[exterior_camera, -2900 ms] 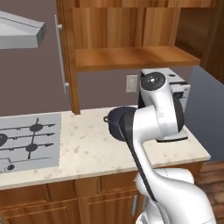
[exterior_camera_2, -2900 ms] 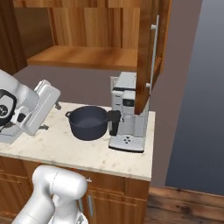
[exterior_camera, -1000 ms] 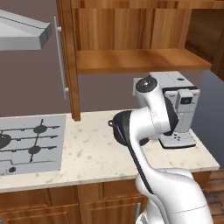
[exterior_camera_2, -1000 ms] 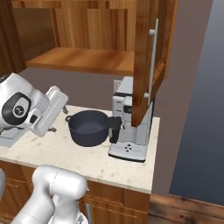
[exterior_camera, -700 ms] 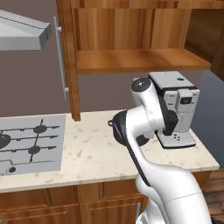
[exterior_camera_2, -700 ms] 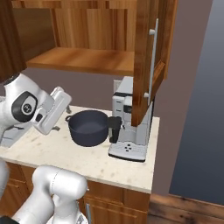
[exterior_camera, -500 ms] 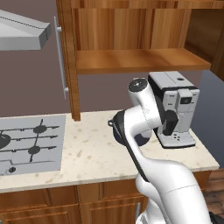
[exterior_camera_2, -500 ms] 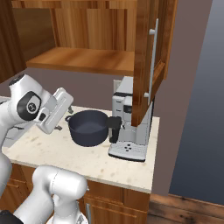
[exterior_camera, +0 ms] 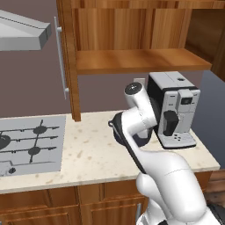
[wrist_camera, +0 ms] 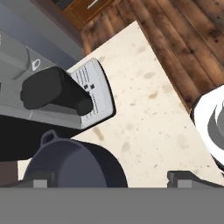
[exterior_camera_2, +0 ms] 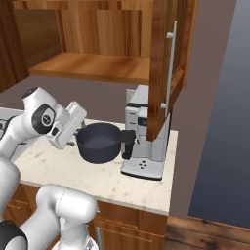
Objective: Pick the kettle from the cabinet and place it on a stove burner. Then pick the pot from the counter and place it on another stove burner. Finally, turn both burners on.
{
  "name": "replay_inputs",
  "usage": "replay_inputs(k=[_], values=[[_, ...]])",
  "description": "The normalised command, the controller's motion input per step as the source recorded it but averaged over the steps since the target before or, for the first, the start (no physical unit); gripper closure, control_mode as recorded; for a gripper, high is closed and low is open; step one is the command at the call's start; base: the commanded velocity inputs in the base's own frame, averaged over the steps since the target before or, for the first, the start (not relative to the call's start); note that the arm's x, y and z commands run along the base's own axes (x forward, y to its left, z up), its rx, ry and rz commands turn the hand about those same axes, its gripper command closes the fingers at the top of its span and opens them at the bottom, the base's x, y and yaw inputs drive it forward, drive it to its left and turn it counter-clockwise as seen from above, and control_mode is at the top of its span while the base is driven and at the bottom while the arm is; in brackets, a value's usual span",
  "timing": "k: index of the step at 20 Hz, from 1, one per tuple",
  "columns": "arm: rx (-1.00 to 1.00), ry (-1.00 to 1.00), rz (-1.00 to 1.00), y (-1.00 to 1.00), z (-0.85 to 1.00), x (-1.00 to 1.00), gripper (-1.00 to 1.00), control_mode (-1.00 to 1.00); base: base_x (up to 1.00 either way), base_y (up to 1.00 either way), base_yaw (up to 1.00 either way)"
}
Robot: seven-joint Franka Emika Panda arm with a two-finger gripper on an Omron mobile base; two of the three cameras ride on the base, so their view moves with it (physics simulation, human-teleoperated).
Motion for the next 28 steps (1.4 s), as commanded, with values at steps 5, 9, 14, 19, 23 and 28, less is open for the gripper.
replay_inputs(k=[5, 9, 14, 19, 23, 28], values=[[0.00, 0.03, 0.00, 0.00, -0.32, 0.37, -1.00, -1.00, 0.00, 0.00, 0.00], [0.00, 0.02, 0.00, 0.00, -0.28, 0.33, -1.00, -1.00, 0.00, 0.00, 0.00], [0.01, 0.02, 0.00, 0.00, -0.23, 0.33, -1.00, -1.00, 0.00, 0.00, 0.00], [0.01, 0.02, 0.00, 0.00, -0.24, 0.27, -1.00, -1.00, 0.00, 0.00, 0.00], [0.00, 0.01, 0.00, 0.00, -0.22, 0.16, -1.00, -1.00, 0.00, 0.00, 0.00], [0.01, 0.00, 0.00, 0.00, -0.14, 0.07, -1.00, -1.00, 0.00, 0.00, 0.00]])
